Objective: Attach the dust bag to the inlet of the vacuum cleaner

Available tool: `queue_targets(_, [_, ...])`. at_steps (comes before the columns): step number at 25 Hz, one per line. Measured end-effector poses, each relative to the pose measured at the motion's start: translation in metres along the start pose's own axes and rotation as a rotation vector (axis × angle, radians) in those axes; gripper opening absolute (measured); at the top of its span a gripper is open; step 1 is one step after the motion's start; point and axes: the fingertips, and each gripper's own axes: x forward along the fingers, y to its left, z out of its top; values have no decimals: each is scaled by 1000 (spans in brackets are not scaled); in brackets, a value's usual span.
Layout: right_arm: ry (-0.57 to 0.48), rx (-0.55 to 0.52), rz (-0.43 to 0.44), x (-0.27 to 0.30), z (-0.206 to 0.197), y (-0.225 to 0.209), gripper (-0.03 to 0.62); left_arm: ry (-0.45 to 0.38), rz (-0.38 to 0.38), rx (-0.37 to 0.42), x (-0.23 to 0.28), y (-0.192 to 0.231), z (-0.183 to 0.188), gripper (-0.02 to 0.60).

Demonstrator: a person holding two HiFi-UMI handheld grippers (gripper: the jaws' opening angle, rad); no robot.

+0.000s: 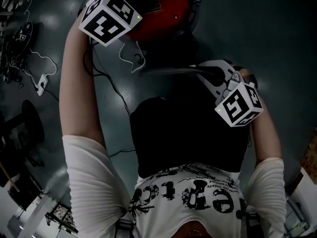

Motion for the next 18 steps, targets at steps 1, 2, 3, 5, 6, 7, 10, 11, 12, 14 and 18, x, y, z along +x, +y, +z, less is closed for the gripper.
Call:
queue_targets(1, [4,-4,-12,0,0,-2,23,-2,-1,1,0,0,0,135])
queue_targets(2, [10,-11,-28,0,-1,-5,23,-2,-2,3,0,0,0,135])
queue_targets(3, [17,-23,-45,0,-1,-8,25,-1,-3,5,-1,0,1,133])
queue_targets(5, [37,-57,-75,0,-1,-13,29,3,-8,10,-1,0,1,133])
queue_targets(6, [48,-76,-85,1,0,-15,32,4,-10,12,-1,0,1,132])
queue_targets(7, [58,-96,-95,2,1,-18,35,5,-11,15,-1,-1,1,132])
queue_targets(10, [73,-137,-119,7,7,-23,44,-9,-5,19,-1,1,2,130])
queue_targets(11, [77,-139,-123,8,9,-23,48,-18,-1,20,-1,1,2,130])
queue_targets(12, [80,-134,-125,9,10,-23,48,-23,2,18,-2,1,2,130])
queue_targets(14, [79,-111,-136,9,9,-22,48,-23,-1,13,-1,0,2,130])
queue_targets(18, [77,-57,-168,8,6,-23,48,-24,-3,4,0,-1,2,130])
